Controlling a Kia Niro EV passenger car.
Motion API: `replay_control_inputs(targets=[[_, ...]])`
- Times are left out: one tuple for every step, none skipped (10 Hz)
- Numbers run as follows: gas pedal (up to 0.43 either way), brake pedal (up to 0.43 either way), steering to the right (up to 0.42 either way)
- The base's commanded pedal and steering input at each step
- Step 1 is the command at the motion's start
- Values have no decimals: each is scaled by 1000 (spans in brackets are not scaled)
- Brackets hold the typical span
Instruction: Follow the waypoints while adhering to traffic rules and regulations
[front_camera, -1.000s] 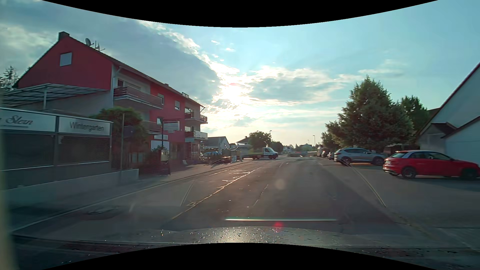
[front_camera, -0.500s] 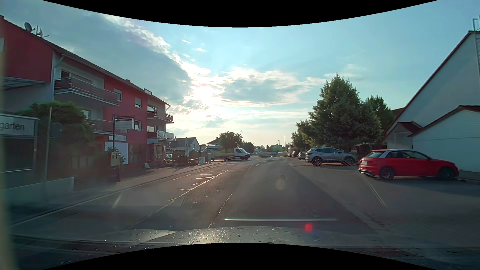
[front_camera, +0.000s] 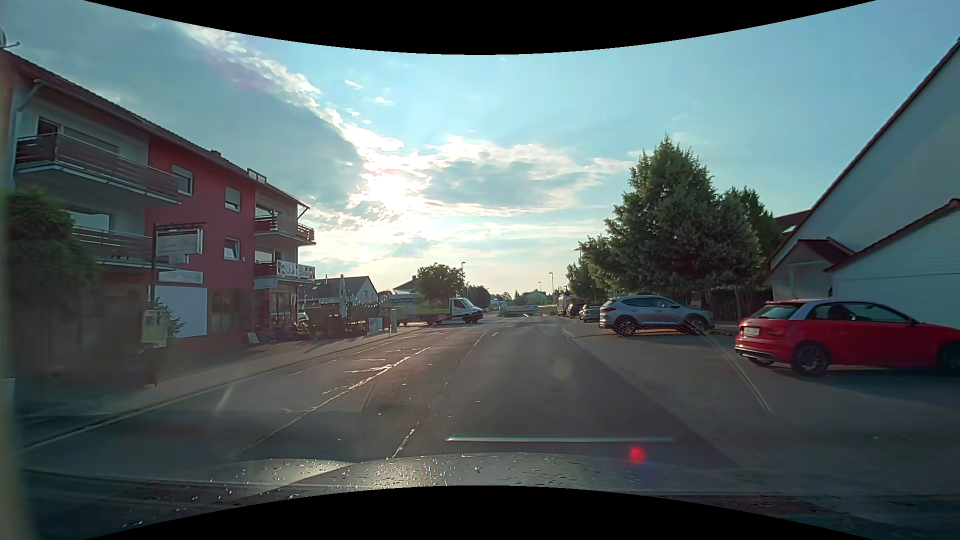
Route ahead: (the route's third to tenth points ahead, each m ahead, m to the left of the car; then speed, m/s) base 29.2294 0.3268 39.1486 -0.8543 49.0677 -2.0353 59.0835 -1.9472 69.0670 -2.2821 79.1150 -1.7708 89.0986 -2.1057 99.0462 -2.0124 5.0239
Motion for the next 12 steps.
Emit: replay_control_inputs(targets=[[299,0,27],[299,0,25],[299,0,23],[311,0,21],[311,0,20],[311,0,19],[311,0,16],[311,0,12],[311,0,8],[311,0,7],[311,0,7],[311,0,7]])
